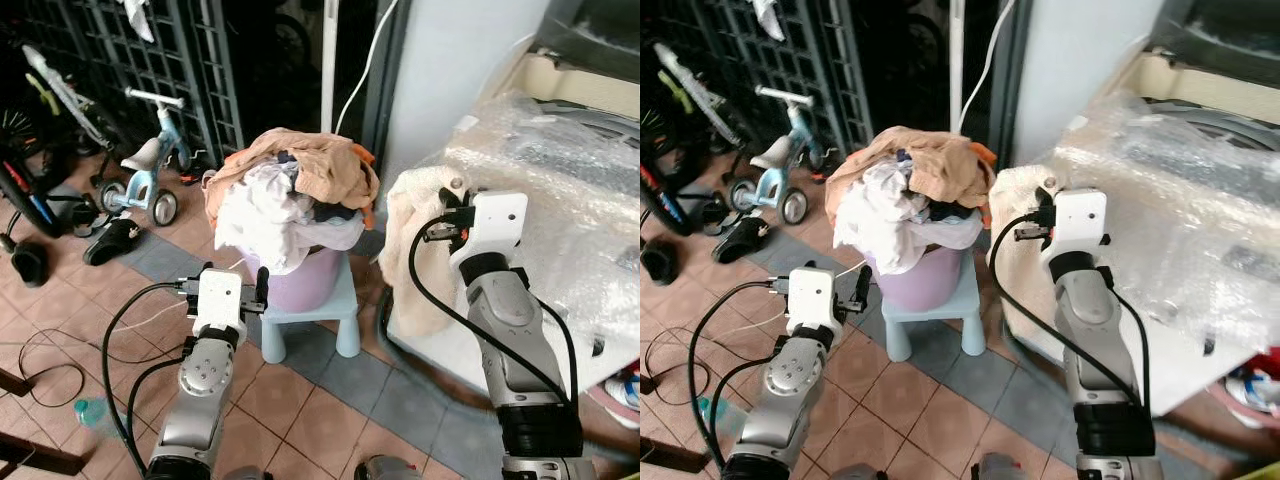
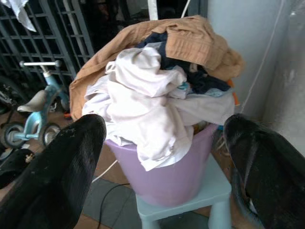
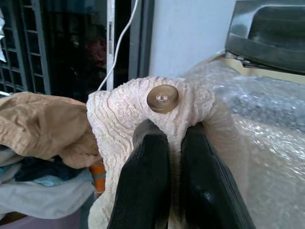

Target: Clothes washing

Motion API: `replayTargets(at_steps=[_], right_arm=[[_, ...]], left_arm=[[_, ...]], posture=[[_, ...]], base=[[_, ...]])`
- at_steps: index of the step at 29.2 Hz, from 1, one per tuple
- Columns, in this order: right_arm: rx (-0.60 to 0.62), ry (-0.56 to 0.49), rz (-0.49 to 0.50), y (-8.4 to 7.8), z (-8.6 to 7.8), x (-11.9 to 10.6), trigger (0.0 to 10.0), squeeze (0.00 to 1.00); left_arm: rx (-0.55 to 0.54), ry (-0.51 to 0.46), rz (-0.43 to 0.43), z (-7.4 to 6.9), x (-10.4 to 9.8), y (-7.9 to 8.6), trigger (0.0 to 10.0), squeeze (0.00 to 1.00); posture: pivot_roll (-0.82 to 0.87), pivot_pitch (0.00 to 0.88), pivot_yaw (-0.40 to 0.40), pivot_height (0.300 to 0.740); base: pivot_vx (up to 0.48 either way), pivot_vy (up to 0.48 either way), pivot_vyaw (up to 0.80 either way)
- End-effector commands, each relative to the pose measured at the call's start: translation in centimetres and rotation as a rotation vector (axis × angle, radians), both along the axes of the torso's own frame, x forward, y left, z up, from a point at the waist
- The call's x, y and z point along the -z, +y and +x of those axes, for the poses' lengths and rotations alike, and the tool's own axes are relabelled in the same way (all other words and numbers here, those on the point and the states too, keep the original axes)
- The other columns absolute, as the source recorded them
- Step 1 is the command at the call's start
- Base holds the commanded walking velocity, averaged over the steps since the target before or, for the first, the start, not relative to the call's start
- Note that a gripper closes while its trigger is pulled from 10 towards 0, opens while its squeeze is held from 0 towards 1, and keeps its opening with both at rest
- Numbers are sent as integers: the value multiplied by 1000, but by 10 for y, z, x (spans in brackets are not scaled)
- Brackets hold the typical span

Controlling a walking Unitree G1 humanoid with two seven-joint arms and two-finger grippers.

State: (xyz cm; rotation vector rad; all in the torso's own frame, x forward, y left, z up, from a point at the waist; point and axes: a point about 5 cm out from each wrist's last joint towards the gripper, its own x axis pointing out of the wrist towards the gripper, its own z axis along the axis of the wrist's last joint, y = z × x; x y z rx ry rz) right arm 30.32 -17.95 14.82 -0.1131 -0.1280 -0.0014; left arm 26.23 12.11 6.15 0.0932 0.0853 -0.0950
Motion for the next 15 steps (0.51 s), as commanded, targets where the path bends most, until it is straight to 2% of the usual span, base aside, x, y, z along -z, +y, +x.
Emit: replayTargets(at_steps=[1, 7, 15], right_arm=[[-9, -42, -9, 5, 3, -8, 10000, 0], [6, -47, -20, 3, 1, -8, 10000, 0], [31, -52, -32, 0, 1, -7, 10000, 0]], left_arm=[[-2, -27, 3, 3, -6, 4, 10000, 0], [5, -39, -6, 2, -9, 5, 10000, 0], [23, -33, -23, -1, -7, 1, 10000, 0]], posture=[[-60, 0, 52, 740], [-54, 0, 49, 740], [-63, 0, 53, 740]], base=[[255, 0, -775], [345, 0, -775], [432, 0, -775]])
